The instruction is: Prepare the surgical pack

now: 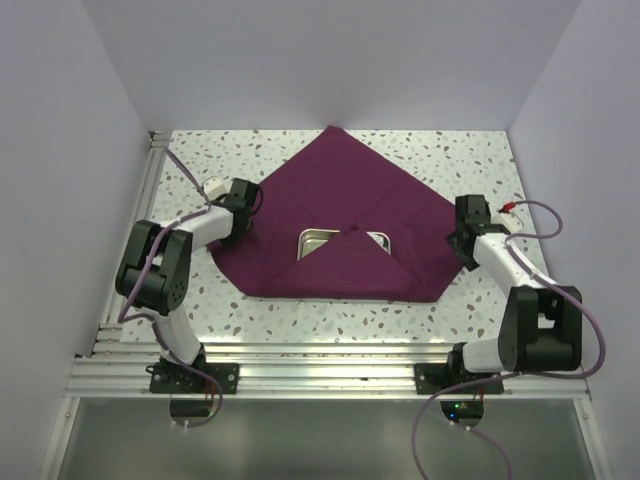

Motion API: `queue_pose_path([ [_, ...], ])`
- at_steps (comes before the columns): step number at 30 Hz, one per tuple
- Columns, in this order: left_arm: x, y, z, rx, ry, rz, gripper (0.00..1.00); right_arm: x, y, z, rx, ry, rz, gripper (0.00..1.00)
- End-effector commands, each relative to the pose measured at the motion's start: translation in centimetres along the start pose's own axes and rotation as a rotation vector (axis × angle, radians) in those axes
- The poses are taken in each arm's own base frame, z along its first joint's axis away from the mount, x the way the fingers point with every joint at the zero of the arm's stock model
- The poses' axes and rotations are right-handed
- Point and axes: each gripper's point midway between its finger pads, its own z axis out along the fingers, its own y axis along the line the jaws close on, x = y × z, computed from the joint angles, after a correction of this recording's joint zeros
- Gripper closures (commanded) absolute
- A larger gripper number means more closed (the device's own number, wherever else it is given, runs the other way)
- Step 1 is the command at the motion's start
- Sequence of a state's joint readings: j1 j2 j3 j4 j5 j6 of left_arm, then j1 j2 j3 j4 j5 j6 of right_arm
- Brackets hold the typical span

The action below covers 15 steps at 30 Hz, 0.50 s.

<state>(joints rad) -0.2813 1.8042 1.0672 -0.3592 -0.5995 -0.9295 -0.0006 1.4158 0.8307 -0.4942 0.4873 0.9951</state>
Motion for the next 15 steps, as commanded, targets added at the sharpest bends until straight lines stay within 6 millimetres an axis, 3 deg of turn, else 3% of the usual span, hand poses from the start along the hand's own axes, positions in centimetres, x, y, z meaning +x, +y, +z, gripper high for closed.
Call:
queue_pose_path([
  [1, -3.1, 1.0, -1.3, -0.013, -0.105, 0.016, 0.35, -2.0, -1.2, -1.6, 0.017, -0.079, -0.013, 0.40],
  [3, -4.1, 0.8, -2.2, 0.025, -0.112, 0.035, 0.19, -3.1, -0.4, -2.7, -0.046, -0.117, -0.011, 0.34],
  [7, -5.6, 0.4, -4.6, 0.106, -0.126, 0.013, 0.07, -4.1, 1.3, -4.2, -0.165, -0.129, -0.131, 0.28],
  [8, -6.3, 0.2, -5.5, 0.130, -0.140, 0.003, 0.05, -3.4, 3.7, -4.9, -0.291, -0.091, -0.168, 0.27],
  [10, -6.6, -0.6, -6.5, 0.202, -0.136, 0.031, 0.04, -2.2, 6.0, -5.8, -0.454, -0.047, -0.315, 0.18],
  [11, -6.8, -1.0, -7.0, 0.238, -0.138, 0.040, 0.04, -0.6, 8.6, -7.4, -0.639, 0.022, -0.367, 0.15],
  [12, -7.2, -1.4, -8.0, 0.292, -0.151, 0.078, 0.03, 0.3, 9.5, -8.1, -0.715, 0.056, -0.403, 0.14],
  [13, -6.5, -2.9, -8.8, 0.407, -0.129, 0.106, 0.03, 1.1, 10.4, -8.8, -0.796, 0.083, -0.452, 0.12],
  [15, -6.0, -4.2, -10.2, 0.535, -0.131, 0.181, 0.03, 2.6, 12.4, -10.4, -0.954, 0.158, -0.503, 0.12],
])
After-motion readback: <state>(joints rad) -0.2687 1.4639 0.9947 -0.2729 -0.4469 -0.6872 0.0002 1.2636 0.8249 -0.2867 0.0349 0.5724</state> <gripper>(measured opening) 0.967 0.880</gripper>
